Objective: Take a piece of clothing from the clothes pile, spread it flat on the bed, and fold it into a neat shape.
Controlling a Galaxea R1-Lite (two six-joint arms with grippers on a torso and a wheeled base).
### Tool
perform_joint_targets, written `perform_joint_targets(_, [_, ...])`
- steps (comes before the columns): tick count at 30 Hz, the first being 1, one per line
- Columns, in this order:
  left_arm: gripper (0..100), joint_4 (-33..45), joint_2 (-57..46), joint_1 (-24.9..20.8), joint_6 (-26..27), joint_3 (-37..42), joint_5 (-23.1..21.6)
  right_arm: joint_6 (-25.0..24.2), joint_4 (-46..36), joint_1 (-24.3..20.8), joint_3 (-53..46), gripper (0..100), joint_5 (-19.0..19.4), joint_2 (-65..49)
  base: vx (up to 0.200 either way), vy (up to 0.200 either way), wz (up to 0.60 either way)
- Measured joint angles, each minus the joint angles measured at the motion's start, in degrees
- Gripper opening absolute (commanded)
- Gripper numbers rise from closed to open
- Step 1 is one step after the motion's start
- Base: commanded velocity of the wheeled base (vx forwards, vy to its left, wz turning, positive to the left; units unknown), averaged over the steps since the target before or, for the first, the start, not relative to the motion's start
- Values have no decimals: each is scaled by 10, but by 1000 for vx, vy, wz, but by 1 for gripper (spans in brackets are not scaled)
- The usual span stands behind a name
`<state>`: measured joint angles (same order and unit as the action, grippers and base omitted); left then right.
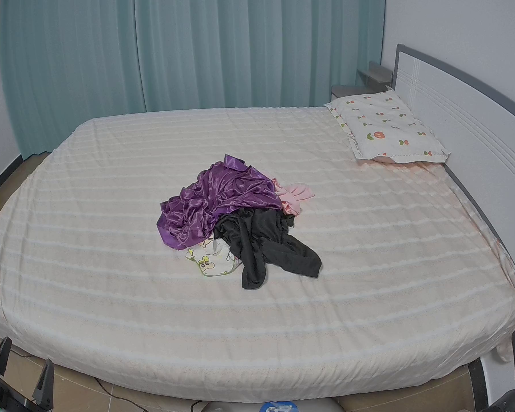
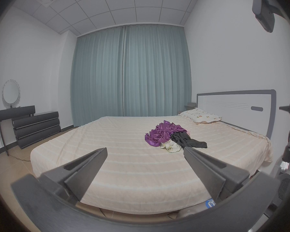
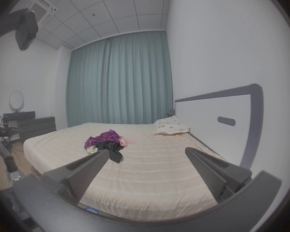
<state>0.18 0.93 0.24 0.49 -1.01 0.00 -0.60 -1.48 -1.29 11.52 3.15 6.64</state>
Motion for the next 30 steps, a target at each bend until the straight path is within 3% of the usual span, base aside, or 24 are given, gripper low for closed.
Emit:
perform_joint_targets(7, [100,0,0,0,0,0,0,-14,19,-10,37,100,38,141,0,0,0])
perform_joint_targets(16, [100,-1,0,0,-1,0,-1,-55,107,-48,80,100,60,383,0,0,0])
perform_joint_targets(30, [100,-1,0,0,0,0,0,-162,310,-128,187,100,22,795,0,0,0])
